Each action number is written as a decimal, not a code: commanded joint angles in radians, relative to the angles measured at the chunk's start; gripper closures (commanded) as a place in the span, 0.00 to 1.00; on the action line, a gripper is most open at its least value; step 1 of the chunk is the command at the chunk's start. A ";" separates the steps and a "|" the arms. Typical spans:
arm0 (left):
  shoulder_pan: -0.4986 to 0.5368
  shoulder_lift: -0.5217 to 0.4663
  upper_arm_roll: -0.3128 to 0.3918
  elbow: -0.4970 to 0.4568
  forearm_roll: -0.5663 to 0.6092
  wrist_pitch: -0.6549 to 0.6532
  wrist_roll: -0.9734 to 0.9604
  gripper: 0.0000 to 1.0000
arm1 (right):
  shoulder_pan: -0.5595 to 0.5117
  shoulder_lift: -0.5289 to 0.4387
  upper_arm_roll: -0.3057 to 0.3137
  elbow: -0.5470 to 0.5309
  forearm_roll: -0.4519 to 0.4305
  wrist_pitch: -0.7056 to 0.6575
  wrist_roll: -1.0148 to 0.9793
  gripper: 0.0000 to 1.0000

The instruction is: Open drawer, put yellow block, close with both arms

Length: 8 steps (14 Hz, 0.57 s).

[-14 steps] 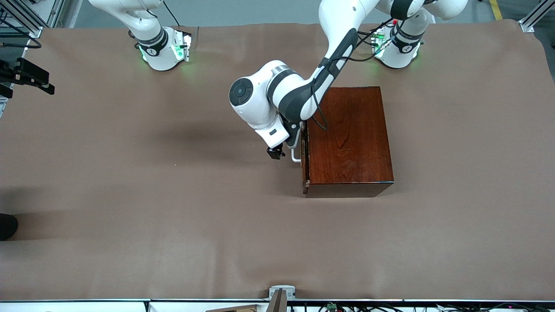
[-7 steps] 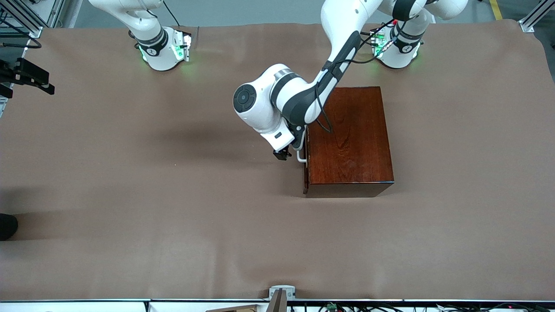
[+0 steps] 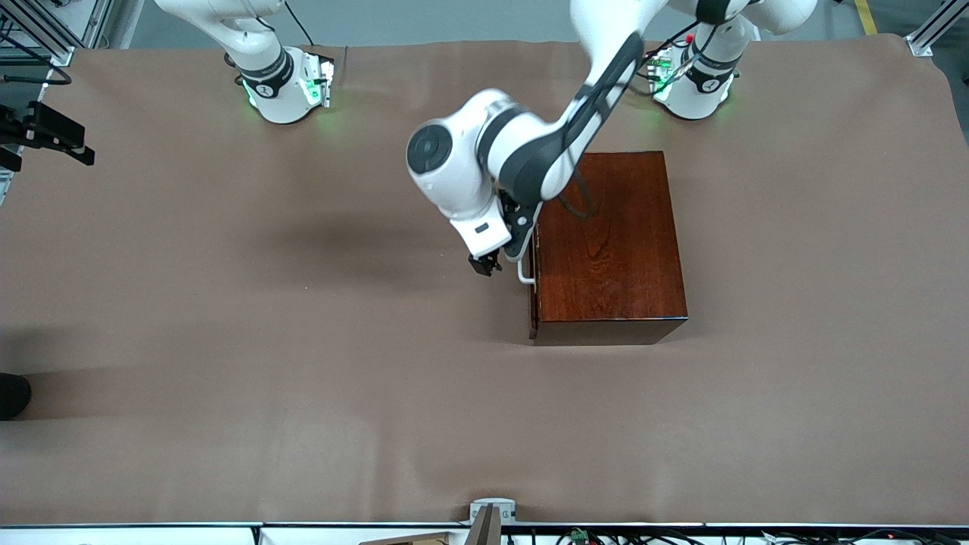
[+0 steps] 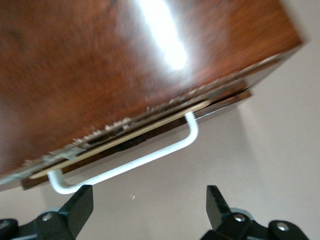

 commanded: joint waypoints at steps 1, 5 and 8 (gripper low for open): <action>0.023 -0.123 0.001 -0.048 0.023 -0.023 0.126 0.00 | -0.014 0.004 0.008 0.014 -0.015 -0.009 -0.008 0.00; 0.093 -0.235 0.000 -0.055 0.014 -0.064 0.293 0.00 | -0.019 0.004 0.008 0.014 -0.015 -0.012 -0.008 0.00; 0.145 -0.299 -0.002 -0.062 0.011 -0.103 0.411 0.00 | -0.023 0.004 0.008 0.012 -0.015 -0.010 -0.008 0.00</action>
